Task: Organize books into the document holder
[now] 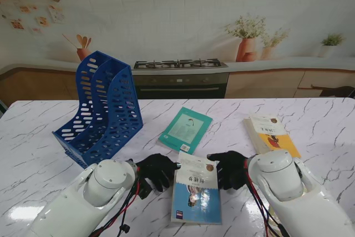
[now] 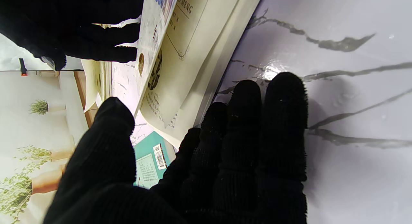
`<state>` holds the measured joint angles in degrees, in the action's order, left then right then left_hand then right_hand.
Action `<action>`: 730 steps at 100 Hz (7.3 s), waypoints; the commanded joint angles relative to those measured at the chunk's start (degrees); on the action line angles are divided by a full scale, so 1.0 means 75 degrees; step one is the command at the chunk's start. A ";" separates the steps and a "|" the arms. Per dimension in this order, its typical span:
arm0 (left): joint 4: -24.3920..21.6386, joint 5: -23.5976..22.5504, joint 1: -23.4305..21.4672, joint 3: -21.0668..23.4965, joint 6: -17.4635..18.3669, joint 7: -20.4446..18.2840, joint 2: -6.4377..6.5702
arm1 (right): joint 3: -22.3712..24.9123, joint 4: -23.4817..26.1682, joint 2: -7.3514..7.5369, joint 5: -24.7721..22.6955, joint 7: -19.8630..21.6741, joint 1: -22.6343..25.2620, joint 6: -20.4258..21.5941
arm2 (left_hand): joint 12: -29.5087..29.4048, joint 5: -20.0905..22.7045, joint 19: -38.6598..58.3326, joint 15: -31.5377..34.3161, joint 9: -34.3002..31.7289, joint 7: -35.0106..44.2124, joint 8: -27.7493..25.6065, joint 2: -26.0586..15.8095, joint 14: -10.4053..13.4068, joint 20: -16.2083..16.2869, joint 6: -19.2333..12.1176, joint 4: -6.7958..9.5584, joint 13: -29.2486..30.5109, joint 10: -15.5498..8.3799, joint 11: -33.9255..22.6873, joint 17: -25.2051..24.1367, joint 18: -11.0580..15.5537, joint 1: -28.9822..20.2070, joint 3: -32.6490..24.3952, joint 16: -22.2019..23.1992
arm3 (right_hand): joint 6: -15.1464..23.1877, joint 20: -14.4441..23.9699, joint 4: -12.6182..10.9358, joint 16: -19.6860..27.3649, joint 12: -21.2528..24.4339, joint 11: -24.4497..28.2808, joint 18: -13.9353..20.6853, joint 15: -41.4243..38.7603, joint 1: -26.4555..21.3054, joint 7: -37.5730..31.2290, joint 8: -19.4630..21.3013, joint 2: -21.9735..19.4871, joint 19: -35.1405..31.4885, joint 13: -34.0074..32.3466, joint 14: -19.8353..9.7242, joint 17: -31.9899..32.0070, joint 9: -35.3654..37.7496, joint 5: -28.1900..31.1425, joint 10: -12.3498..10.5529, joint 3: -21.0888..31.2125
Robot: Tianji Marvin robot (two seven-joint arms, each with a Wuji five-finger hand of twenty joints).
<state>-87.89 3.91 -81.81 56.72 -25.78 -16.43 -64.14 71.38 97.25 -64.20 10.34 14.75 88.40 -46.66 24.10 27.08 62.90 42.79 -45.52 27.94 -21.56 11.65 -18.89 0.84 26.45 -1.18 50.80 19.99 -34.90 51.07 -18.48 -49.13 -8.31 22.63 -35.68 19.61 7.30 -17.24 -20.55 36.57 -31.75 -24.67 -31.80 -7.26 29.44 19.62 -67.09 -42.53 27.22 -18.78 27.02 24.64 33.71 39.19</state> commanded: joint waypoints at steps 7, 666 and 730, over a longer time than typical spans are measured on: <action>0.0320 0.0138 -0.0340 -0.0246 0.0011 -0.0211 -0.0097 | -0.0196 -0.0226 -0.0300 0.0448 -0.0134 0.0315 -0.0125 | -0.0223 0.0398 0.0421 -0.0434 0.0150 -0.0437 0.0273 0.0187 -0.1018 0.0032 0.0451 -0.0048 -0.0038 0.0794 0.0463 0.0280 0.0092 -0.0021 -0.0167 0.0096 | 0.0100 0.0125 -0.0152 0.0915 0.0993 -0.1861 0.0758 0.1585 -0.0123 0.0083 -0.0148 0.0132 -0.0049 0.1265 -0.0635 0.0004 -0.0972 -0.0192 -0.0012 0.0144; -0.0018 0.0685 0.0920 0.0044 0.5130 -0.0285 -0.0058 | 0.0747 0.0639 0.0009 -0.1117 -0.0306 0.0317 0.5940 | 0.2360 0.1923 0.7126 0.6004 -0.3954 0.7179 -0.6302 0.2839 0.3300 0.4708 -0.2282 0.0285 0.2969 -0.1378 -0.2181 0.1531 0.2310 0.0195 -0.5501 0.3048 | 0.4108 0.3216 -0.0219 -0.1017 -0.0483 -0.1887 0.0468 0.0629 0.0106 -0.1387 0.1507 0.0053 0.0043 0.0283 -0.2814 0.0598 0.0637 0.0484 -0.3665 -0.1458; -0.2457 -0.1550 -0.0269 0.2234 0.3374 0.0329 0.0146 | 0.1143 0.0541 -0.0166 -0.1150 -0.1016 0.0673 0.5591 | 0.2398 0.2025 0.7291 0.6135 -0.4079 0.7177 -0.6440 0.2941 0.3243 0.4686 -0.2445 0.0388 0.2968 -0.1506 -0.2250 0.1543 0.2194 0.0422 -0.5688 0.3039 | 0.4154 0.3061 -0.0308 -0.1014 -0.0453 -0.1877 0.0539 0.0985 0.0014 -0.1436 0.1473 0.0083 0.0547 0.0316 -0.2872 0.0936 0.0750 0.0578 -0.3694 -0.1799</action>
<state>-104.69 -5.28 -83.80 72.54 -1.56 -14.52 -63.32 80.32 102.17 -64.84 1.23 7.41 93.18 -4.18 41.78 40.77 101.52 84.93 -68.49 76.61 -67.51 35.09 -1.25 35.16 7.60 -3.61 71.80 6.04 -49.07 60.65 -6.19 -42.82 -42.37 45.79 -4.87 42.76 8.29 -25.46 -24.46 22.94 -26.86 -18.18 -32.95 -18.69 40.57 20.20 -63.46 -40.58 6.09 -12.09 33.89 30.50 6.90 26.36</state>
